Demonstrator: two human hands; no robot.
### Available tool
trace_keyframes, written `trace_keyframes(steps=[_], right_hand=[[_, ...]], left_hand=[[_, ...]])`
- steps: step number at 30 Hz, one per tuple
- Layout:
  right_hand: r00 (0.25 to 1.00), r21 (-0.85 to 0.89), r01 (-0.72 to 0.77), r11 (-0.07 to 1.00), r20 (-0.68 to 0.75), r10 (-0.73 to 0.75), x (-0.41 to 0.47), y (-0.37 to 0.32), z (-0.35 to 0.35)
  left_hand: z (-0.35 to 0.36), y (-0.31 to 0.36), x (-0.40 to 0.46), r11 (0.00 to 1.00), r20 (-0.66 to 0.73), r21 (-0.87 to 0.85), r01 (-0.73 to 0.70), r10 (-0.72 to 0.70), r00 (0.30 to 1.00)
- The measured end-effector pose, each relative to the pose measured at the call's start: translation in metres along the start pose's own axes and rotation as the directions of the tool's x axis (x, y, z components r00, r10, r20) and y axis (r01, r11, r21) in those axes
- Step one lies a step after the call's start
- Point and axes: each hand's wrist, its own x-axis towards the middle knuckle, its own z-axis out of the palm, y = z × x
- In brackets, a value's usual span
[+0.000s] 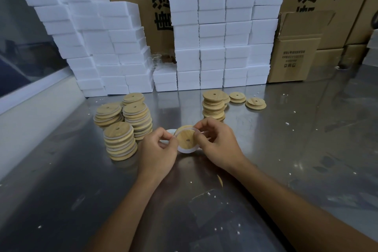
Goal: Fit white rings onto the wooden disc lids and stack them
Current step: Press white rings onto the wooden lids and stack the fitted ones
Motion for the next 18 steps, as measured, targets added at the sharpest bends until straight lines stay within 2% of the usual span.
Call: trace_keyframes(steps=[6, 12, 14, 18], right_hand=[[0.995, -0.096, 0.09, 0.991, 0.054, -0.086, -0.0028, -0.0007, -0.0006], [0.984, -0.133, 0.165, 0.977, 0.09, -0.154, -0.0041, -0.0033, -0.0006], [0.983, -0.14, 0.167, 0.976, 0.103, -0.154, -0.0038, -0.0029, -0.0008], [0.994, -0.084, 0.092, 0.992, 0.07, -0.087, -0.0025, -0.0018, 0.0]], left_hand=[[-0.0012, 0.0007, -0.0017, 0.995, -0.029, 0.088, -0.049, 0.051, 0.998], [-0.0011, 0.0009, -0.0039, 0.932, -0.002, 0.107, -0.345, 0.348, 0.938], [-0.0012, -0.0017, -0.0029, 0.936, 0.002, 0.082, -0.343, 0.344, 0.939], [-0.0005, -0.0065, 0.002, 0.974, -0.029, 0.007, -0.225, 0.225, 0.974]])
